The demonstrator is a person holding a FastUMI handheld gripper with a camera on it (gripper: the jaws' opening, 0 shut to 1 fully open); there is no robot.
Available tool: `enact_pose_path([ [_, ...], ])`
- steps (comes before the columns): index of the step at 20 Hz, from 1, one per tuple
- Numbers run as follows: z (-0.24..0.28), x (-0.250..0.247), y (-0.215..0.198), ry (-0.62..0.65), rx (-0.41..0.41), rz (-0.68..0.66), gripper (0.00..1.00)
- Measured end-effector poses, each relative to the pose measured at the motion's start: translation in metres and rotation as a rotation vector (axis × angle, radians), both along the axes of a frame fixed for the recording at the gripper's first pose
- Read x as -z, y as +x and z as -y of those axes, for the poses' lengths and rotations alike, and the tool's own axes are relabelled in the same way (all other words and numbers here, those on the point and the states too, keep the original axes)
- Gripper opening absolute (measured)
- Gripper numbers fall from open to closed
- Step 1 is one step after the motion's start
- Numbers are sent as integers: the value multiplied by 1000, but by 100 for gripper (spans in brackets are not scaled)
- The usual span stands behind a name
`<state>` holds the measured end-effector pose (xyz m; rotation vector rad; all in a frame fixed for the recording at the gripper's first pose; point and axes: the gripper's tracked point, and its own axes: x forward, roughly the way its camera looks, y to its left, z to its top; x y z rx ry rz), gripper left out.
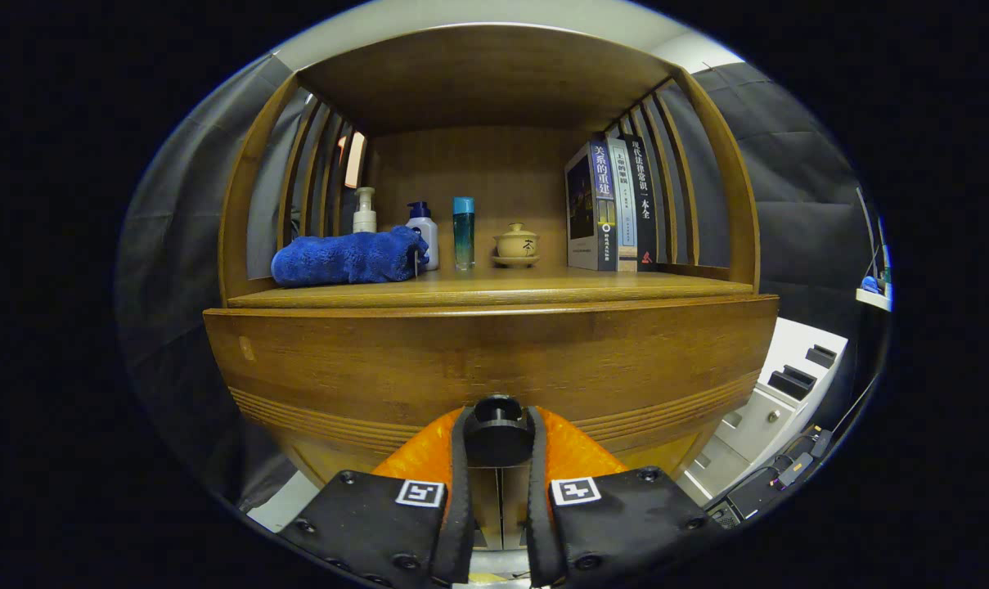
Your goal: Pull open the drawer, take out the items inside it, and place them on the countertop above the cabinet.
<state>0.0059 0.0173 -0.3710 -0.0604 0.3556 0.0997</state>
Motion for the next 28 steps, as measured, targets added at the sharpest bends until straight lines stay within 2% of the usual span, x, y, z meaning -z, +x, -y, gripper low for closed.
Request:
enact_pose_path([
  [15,11,-10,-87,-4,-11,-16,34],
  [25,11,-15,-119,14,39,-11,34],
  [28,11,-15,-129,-14,31,-20,34],
])
